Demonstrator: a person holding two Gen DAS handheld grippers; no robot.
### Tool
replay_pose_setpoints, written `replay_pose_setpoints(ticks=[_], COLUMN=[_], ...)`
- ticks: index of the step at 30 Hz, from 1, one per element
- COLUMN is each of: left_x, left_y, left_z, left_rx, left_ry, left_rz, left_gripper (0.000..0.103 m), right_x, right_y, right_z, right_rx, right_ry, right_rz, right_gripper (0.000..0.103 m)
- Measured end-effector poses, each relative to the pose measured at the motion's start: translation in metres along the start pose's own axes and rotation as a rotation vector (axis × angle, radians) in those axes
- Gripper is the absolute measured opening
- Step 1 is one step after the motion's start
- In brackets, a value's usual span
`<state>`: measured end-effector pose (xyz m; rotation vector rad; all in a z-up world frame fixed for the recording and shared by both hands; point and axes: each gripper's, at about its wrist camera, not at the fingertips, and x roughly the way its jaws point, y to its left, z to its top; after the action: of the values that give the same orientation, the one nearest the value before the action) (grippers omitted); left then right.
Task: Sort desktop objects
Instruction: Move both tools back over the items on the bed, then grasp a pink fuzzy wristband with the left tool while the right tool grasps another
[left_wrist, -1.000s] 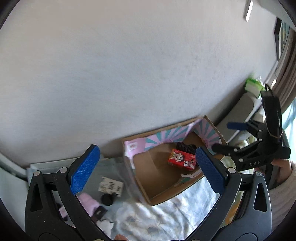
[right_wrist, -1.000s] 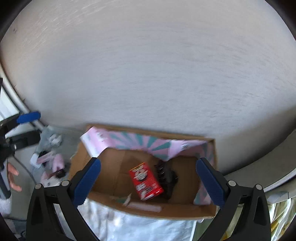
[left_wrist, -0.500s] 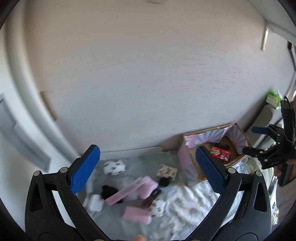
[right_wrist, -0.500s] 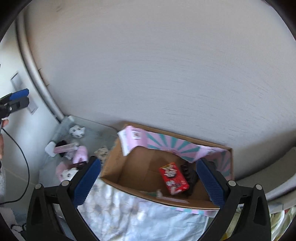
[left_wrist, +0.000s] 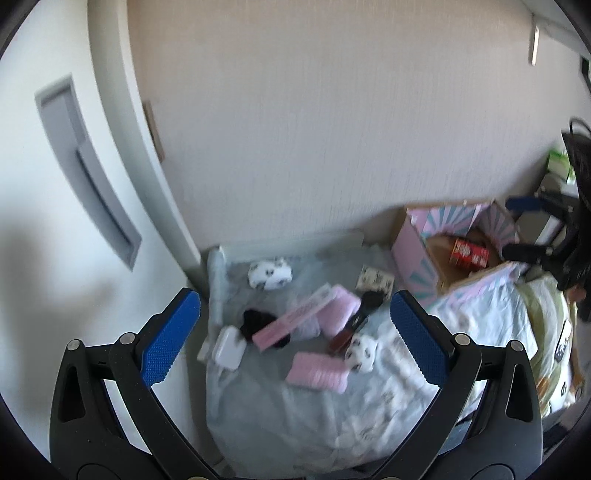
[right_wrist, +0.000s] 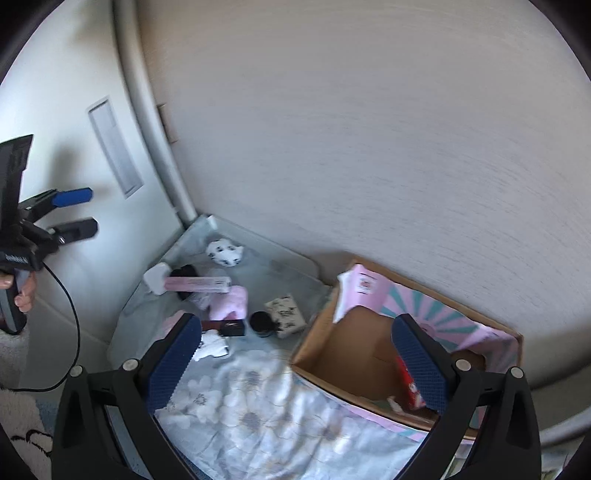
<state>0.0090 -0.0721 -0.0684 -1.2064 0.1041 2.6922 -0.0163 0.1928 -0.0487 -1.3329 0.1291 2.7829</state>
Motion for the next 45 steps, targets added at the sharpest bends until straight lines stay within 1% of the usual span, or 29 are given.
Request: replay_pose_setpoints(ticks=[5, 9, 11, 15, 17, 21, 24, 27, 33, 37, 39, 43, 45], left_x=[0.015, 0.033, 0.045, 0.074, 0.089, 0.116, 0.131, 0.143, 0.159, 0.167, 0.169, 0.174, 0.176], left_y=[-0.003, -0.005, -0.007, -0.014, -0.018, -0.024, -0.025, -0.025, -0.029, -0.028, -0.027, -0.029, -0.030], left_z=[-0.030, -0.058, -0.071, -0.094, -0.103, -0.118, -0.124, -0.126, -0.128, -0.130, -0.131, -0.132, -0.132], left_rx=[0.025, 0.039, 0.039, 0.071, 0.095, 0.123, 0.131, 0.128, 0.140, 0.133, 0.127, 0.139, 0.147], left_ry=[0.031, 0.085, 0.115, 0.163, 0.179, 0.204, 0.209, 0.211, 0.213, 0.223, 0.226, 0.235, 0.241], left_rz=[-0.021, -0.082, -0.099, -0.090, -0.075, -0.068, -0.066, -0.086, -0.111, -0.116, -0.121, -0.129, -0.137], left_gripper=[0.103, 0.103, 0.103, 0.103, 0.103, 0.102, 0.101, 0.101, 0.101, 0.100, 0.098, 0.095, 0.093], right_x=[0.023, 0.043, 0.053, 0.076, 0.092, 0.129, 0.158, 0.192, 0.237, 0.253, 0.259, 0.264, 0.266], right_y=[0.015, 0.027, 0.031, 0.038, 0.042, 0.053, 0.059, 0.064, 0.071, 0.074, 0.076, 0.076, 0.076], right_z=[0.005, 0.010, 0.012, 0.017, 0.020, 0.021, 0.020, 0.018, 0.014, 0.009, 0.006, 0.003, 0.002], right_rx=[-0.024, -0.052, -0.065, -0.097, -0.119, -0.165, -0.188, -0.215, -0.239, -0.260, -0.269, -0.270, -0.268], right_ry=[0.045, 0.087, 0.106, 0.159, 0.195, 0.275, 0.335, 0.410, 0.515, 0.541, 0.548, 0.548, 0.548], right_rz=[0.047, 0.077, 0.093, 0.116, 0.128, 0.137, 0.142, 0.140, 0.151, 0.157, 0.163, 0.183, 0.191], right_gripper=[0.103, 0.103, 0.103, 0.103, 0.103, 0.103, 0.103, 0.103, 0.103, 0.103, 0.100, 0.099, 0.096])
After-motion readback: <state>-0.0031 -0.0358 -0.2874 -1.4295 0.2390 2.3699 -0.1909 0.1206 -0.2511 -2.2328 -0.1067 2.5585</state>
